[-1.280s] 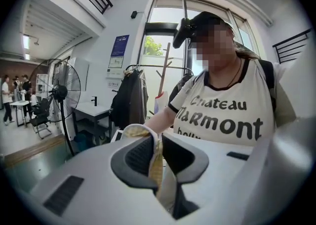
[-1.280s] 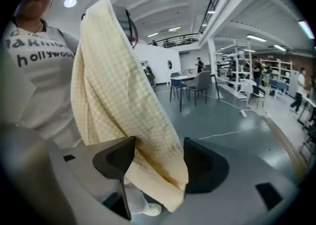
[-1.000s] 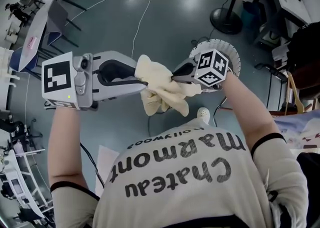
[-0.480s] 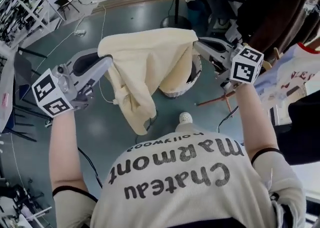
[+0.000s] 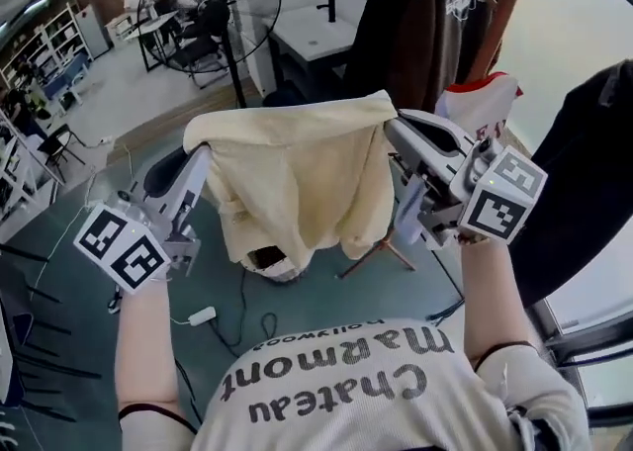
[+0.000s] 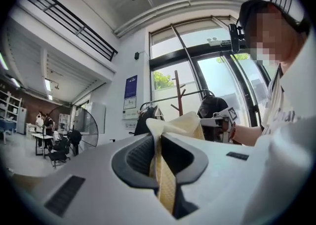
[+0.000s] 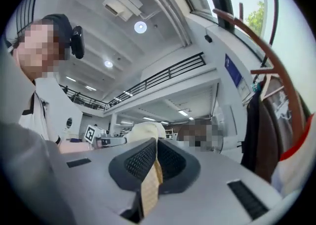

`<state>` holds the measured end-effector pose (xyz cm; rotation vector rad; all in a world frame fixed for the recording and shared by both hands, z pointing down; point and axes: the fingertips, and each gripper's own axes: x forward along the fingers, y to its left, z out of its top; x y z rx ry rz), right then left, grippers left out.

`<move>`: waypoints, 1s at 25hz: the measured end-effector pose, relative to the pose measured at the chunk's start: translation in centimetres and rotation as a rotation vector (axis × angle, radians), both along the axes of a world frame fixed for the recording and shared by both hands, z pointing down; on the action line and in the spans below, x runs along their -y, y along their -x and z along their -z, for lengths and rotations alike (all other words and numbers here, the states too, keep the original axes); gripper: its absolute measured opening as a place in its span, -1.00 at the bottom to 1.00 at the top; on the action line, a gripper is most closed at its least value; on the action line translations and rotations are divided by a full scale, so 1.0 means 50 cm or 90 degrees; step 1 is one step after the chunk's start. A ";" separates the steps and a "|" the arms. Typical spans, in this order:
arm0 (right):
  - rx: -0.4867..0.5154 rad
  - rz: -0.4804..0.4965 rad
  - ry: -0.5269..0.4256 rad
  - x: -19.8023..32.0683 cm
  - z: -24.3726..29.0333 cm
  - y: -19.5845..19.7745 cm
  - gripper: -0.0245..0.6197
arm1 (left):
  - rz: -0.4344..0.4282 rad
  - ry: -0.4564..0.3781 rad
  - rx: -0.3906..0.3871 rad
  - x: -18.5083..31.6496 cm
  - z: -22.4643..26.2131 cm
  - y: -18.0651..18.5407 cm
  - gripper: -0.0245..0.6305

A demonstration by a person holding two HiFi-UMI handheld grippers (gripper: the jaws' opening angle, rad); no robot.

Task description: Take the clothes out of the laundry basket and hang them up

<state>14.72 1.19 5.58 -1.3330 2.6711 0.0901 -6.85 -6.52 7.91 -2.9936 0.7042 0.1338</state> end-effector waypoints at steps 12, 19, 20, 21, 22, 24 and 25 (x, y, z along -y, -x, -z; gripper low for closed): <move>-0.053 -0.196 -0.055 -0.304 0.108 -0.296 -0.82 | -0.142 -0.015 -0.065 -0.156 0.080 -0.361 -0.79; -0.045 -0.312 -0.023 -0.385 0.077 -0.447 -0.82 | -0.176 0.011 -0.078 -0.218 0.055 -0.529 -0.79; -0.046 -0.324 -0.025 -0.390 0.075 -0.460 -0.82 | -0.184 0.015 -0.085 -0.223 0.052 -0.545 -0.79; -0.046 -0.327 -0.032 -0.392 0.078 -0.468 -0.82 | -0.193 0.016 -0.091 -0.225 0.052 -0.558 -0.79; -0.046 -0.325 -0.041 -0.392 0.084 -0.472 -0.82 | -0.202 0.013 -0.098 -0.226 0.057 -0.568 -0.80; -0.046 -0.325 -0.062 -0.388 0.102 -0.481 -0.82 | -0.217 0.000 -0.117 -0.221 0.080 -0.582 -0.80; -0.046 -0.330 -0.070 -0.384 0.112 -0.487 -0.82 | -0.224 -0.008 -0.128 -0.216 0.095 -0.588 -0.80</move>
